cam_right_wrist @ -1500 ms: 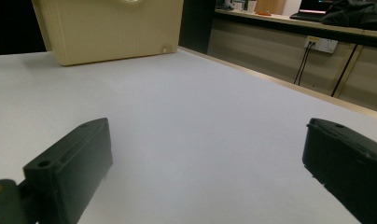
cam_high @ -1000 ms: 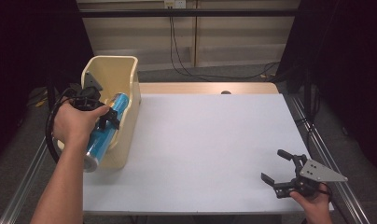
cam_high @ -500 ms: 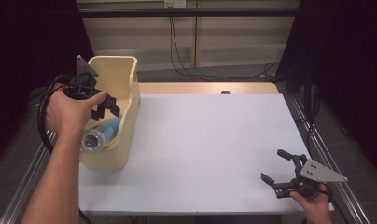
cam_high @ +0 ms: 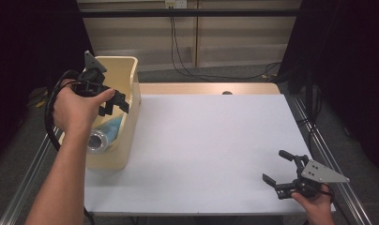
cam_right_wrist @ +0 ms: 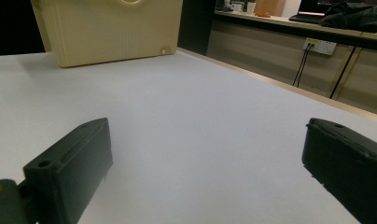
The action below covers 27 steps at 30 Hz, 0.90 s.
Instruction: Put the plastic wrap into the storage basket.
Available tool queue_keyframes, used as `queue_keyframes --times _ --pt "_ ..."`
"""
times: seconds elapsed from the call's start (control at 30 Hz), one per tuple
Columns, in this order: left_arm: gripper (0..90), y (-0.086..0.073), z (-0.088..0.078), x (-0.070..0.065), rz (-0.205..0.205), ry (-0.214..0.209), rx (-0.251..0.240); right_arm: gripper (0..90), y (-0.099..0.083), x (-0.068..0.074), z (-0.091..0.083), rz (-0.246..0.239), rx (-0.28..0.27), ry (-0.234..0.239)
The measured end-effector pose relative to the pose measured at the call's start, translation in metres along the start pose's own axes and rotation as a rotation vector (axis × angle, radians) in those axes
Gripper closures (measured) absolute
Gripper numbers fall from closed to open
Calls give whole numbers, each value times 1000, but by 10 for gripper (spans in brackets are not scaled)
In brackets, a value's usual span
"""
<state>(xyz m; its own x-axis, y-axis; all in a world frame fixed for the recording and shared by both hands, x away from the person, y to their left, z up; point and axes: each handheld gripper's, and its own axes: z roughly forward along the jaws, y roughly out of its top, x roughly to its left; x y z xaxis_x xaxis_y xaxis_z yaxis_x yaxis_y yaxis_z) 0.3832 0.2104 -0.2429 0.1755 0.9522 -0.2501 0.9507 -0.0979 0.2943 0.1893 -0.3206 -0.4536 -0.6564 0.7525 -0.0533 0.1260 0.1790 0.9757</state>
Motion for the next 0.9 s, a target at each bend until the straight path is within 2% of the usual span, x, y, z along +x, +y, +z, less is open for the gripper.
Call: queue_keyframes --times 0.1,0.37,0.57,0.9 --pt "192 0 2 -7 3 -7 -15 11 0 0 -1 -1 0 0" --pt "144 0 13 -21 40 -28 -2 10 0 0 -1 5 0 -2" --pt "127 1 21 -34 82 -40 0 11 0 0 -1 -1 0 1" --pt "98 -1 34 -53 129 -63 4 11 0 0 -1 -2 1 2"
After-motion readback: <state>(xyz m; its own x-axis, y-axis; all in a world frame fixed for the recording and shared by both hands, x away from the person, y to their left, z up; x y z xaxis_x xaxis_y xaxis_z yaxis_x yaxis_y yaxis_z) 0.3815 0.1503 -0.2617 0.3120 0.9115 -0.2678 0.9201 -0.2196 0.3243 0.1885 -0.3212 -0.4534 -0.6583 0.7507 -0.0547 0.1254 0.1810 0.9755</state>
